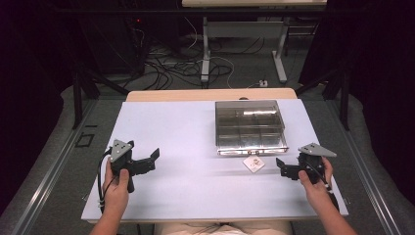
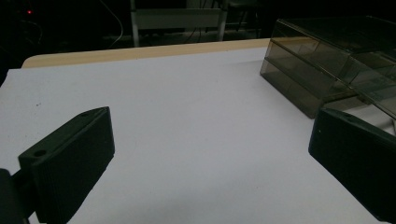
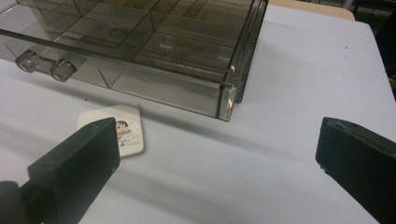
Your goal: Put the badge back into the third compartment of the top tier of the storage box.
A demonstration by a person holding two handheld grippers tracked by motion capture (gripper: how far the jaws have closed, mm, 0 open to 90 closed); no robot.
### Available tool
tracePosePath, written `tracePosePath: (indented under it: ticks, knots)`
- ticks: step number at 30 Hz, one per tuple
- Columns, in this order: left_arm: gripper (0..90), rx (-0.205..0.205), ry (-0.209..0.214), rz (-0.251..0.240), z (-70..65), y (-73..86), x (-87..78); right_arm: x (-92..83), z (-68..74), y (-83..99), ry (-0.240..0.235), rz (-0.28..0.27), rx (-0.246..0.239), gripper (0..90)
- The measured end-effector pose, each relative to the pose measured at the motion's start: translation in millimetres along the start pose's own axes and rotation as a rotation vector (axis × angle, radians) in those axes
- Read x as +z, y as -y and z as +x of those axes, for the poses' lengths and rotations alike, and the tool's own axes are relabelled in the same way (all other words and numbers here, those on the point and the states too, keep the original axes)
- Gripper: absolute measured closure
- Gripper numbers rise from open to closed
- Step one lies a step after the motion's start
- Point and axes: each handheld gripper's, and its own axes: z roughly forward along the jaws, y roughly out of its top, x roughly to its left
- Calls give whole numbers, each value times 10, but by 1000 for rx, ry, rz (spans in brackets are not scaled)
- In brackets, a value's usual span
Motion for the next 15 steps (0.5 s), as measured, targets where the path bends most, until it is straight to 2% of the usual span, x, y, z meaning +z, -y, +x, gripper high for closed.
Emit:
tracePosePath:
  ticks: [4, 11, 15]
  knots:
    - [4, 15, -1, 19, -9, 5, 3, 4, 20, -1, -17, 5, 24, 0]
    - [7, 32, 22, 38, -29, 3, 0, 12, 73, 0, -41, 8, -13, 0]
    - [47, 42, 30, 60, -38, 0, -12, 28, 120, 2, -47, 13, -29, 0]
